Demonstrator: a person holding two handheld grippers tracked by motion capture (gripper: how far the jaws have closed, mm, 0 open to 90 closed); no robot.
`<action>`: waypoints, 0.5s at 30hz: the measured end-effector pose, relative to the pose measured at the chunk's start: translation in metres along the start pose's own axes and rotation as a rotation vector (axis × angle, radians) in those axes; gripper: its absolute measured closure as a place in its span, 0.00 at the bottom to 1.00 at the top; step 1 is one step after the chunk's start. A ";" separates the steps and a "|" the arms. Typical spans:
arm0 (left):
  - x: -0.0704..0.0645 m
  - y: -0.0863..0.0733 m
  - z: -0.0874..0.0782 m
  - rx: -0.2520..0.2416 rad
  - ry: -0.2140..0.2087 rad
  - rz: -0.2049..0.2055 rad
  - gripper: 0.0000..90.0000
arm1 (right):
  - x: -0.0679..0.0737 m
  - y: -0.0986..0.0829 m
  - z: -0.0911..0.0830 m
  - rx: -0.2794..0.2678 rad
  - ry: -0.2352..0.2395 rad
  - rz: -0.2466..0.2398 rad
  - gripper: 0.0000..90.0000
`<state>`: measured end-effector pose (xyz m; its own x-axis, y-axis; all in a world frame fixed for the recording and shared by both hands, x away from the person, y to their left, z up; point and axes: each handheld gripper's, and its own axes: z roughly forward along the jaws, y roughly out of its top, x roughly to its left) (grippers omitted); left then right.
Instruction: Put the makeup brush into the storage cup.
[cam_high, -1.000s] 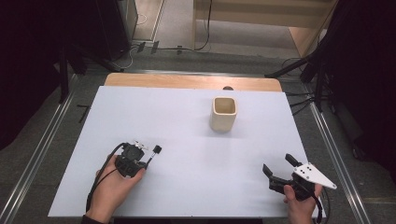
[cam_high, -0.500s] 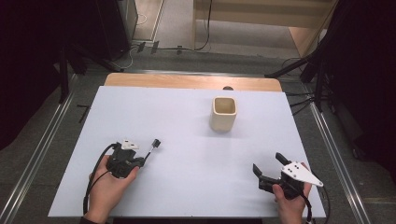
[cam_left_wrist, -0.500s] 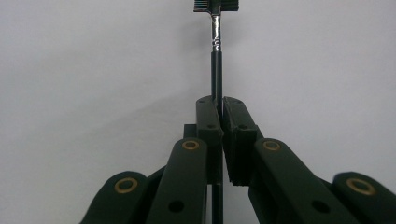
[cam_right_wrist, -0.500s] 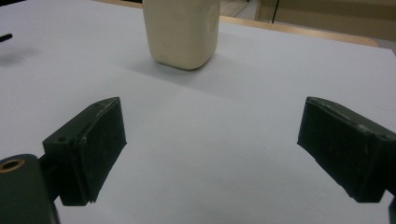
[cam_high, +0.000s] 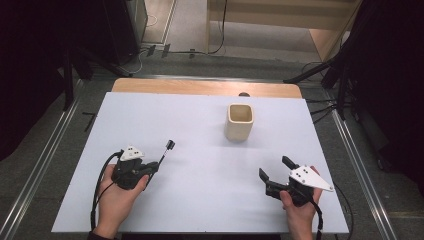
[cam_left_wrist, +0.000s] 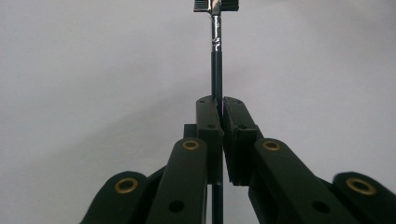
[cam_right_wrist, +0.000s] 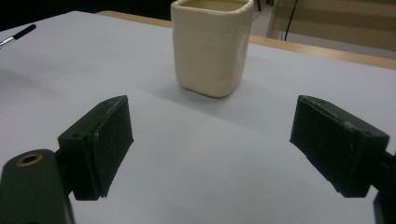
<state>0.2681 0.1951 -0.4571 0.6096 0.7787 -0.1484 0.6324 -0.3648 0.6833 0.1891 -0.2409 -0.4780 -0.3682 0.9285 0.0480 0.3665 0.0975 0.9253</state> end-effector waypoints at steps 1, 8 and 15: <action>-0.001 0.000 0.000 -0.006 -0.002 0.004 0.96 | 0.002 0.002 0.002 -0.005 0.007 -0.001 0.15; -0.002 0.001 0.001 -0.042 -0.026 0.012 0.96 | 0.017 0.017 0.015 -0.017 0.031 -0.011 0.15; -0.005 0.002 0.002 -0.088 -0.046 0.021 0.96 | 0.024 0.030 0.027 -0.029 0.036 0.012 0.15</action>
<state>0.2675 0.1897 -0.4559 0.6449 0.7465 -0.1641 0.5760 -0.3335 0.7463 0.2143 -0.2055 -0.4595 -0.3944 0.9161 0.0719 0.3463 0.0757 0.9351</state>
